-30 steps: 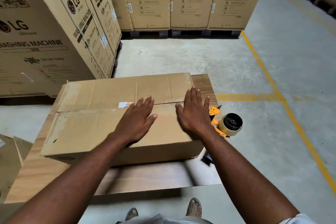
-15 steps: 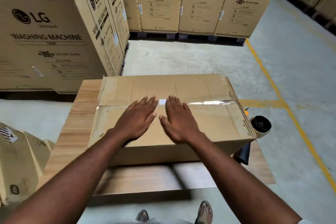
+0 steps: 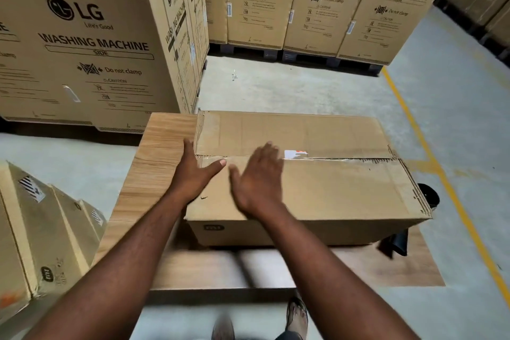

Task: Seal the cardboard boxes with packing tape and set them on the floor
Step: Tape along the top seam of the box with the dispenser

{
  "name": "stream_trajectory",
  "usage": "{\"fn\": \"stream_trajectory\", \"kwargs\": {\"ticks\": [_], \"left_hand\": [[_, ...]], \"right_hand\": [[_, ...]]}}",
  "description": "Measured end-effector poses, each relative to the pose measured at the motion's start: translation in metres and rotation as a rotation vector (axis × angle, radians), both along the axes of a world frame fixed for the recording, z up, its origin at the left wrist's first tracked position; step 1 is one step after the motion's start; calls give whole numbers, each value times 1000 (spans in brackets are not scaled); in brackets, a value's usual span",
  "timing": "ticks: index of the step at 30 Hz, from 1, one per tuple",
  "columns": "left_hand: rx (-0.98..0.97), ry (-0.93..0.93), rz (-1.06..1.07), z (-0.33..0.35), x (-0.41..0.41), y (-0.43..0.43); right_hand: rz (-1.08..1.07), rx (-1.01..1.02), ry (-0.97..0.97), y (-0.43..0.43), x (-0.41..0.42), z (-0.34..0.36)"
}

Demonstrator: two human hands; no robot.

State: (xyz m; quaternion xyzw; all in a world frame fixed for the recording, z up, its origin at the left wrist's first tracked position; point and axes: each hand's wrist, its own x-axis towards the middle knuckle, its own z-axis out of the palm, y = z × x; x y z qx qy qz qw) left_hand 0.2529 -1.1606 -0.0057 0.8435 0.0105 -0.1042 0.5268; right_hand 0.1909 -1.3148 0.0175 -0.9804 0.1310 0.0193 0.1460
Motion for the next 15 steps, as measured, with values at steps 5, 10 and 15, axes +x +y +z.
{"fn": "stream_trajectory", "kwargs": {"ticks": [5, 10, 15], "left_hand": [[-465, 228, -15, -8, -8, 12], [-525, 257, -48, -5, -29, 20], [-325, 165, 0, 3, 7, 10]], "right_hand": [[304, 18, -58, 59, 7, 6], [262, 255, -438, 23, -2, 3], [-43, 4, -64, 6, 1, 2]]}}
